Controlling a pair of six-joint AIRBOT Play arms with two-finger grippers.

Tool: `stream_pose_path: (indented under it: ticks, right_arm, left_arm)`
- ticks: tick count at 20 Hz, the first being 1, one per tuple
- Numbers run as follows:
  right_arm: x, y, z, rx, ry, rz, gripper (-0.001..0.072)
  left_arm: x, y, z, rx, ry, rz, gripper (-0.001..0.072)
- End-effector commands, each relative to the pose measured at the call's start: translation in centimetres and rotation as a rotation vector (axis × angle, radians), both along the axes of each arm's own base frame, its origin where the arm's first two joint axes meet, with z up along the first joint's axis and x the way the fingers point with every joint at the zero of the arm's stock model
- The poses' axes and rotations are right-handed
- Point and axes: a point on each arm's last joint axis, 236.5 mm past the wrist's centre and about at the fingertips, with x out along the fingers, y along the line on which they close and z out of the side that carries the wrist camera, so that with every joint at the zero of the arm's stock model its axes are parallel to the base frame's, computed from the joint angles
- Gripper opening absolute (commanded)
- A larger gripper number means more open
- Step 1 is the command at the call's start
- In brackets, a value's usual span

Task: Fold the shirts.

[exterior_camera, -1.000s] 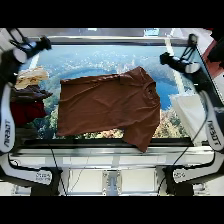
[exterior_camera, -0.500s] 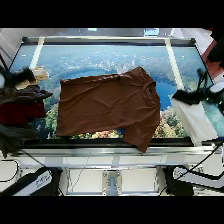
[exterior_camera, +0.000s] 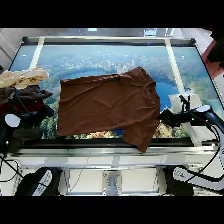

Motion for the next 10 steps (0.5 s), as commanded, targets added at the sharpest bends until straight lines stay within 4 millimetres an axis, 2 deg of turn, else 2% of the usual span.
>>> stream_pose_path:
  ticks: [1,3,4,5,6,10]
  right_arm:
    - [-1.0,0.5,-1.1,0.017,0.023,-0.019,0.0479]
    - [-0.6,0.5,-1.1,0.018,0.011,-0.043,0.0476]
    - [-0.2,0.4,-1.1,0.019,0.000,-0.057,0.0435]
    - [0.2,0.3,-1.0,0.020,-0.011,-0.073,0.0361]
    - [0.3,0.3,-1.0,0.020,-0.014,-0.078,0.0335]
    - [0.7,-0.3,-1.2,-0.005,-0.027,-0.089,0.0352]
  left_arm:
    - [-0.9,-1.2,-0.4,-0.047,0.018,-0.016,0.0643]
    - [-0.8,-1.5,-0.3,-0.052,0.012,-0.026,0.0643]
    - [-0.8,-1.5,-0.3,-0.053,0.012,-0.027,0.0643]
    - [-0.8,-1.5,-0.3,-0.053,0.012,-0.026,0.0643]
    - [-0.8,-1.5,-0.4,-0.054,0.015,-0.028,0.0643]
    - [-1.2,-1.7,-0.6,-0.060,0.034,-0.035,0.0643]
